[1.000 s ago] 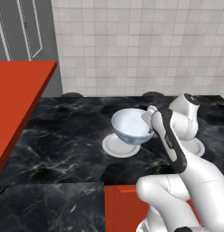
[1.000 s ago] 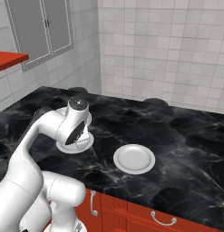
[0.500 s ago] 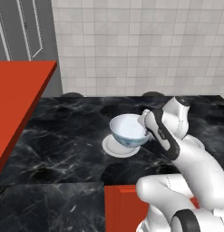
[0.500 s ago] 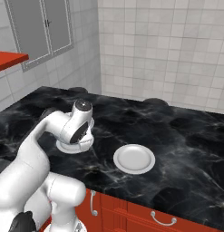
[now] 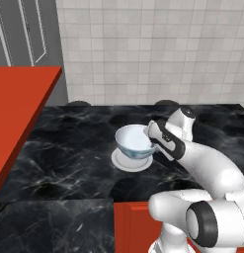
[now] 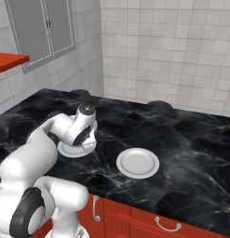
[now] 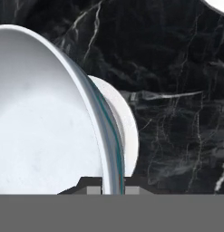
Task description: Move the bowls from the cabinet to the plates on the dining table.
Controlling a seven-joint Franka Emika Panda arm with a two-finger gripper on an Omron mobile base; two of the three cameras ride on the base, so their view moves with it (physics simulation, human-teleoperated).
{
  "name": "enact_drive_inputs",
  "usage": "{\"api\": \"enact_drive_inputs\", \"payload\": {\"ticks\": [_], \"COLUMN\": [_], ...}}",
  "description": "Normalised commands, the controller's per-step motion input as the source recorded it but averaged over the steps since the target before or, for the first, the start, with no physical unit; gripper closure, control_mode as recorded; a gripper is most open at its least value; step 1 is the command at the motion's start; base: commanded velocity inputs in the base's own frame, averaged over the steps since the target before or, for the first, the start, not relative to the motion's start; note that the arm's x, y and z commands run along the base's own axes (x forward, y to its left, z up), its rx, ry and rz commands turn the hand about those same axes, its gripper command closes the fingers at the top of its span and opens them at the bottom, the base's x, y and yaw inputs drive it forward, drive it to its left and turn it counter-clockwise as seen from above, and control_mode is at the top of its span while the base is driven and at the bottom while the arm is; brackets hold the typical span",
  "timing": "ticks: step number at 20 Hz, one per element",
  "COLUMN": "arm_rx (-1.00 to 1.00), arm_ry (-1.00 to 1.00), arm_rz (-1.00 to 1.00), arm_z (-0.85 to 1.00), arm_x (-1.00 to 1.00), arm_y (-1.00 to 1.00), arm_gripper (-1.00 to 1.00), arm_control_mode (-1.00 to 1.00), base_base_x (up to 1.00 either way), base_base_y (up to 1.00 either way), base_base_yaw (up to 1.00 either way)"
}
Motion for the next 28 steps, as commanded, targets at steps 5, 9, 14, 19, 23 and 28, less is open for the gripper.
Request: {"api": "enact_drive_inputs", "payload": {"ticks": [5, 9, 14, 19, 23, 28], "arm_rx": [0.00, 0.00, 0.00, 0.00, 0.00, 0.00], "arm_ry": [0.00, 0.00, 0.00, 0.00, 0.02, 0.00], "arm_rz": [0.00, 0.00, 0.00, 0.00, 0.00, 0.00], "arm_z": [-0.25, -0.31, -0.31, -0.24, -0.02, 0.00], "arm_x": [0.26, 0.13, 0.16, 0.16, 0.00, 0.00], "arm_y": [0.07, 0.02, 0.06, 0.10, 0.04, 0.00], "arm_gripper": [1.00, 1.00, 1.00, 1.00, 1.00, -1.00], "arm_control_mode": [-1.00, -1.00, -1.00, -1.00, -1.00, -1.00], "base_base_x": [0.00, 0.00, 0.00, 0.00, 0.00, 0.00], "base_base_y": [0.00, 0.00, 0.00, 0.00, 0.00, 0.00], "base_base_yaw": [0.00, 0.00, 0.00, 0.00, 0.00, 0.00]}}
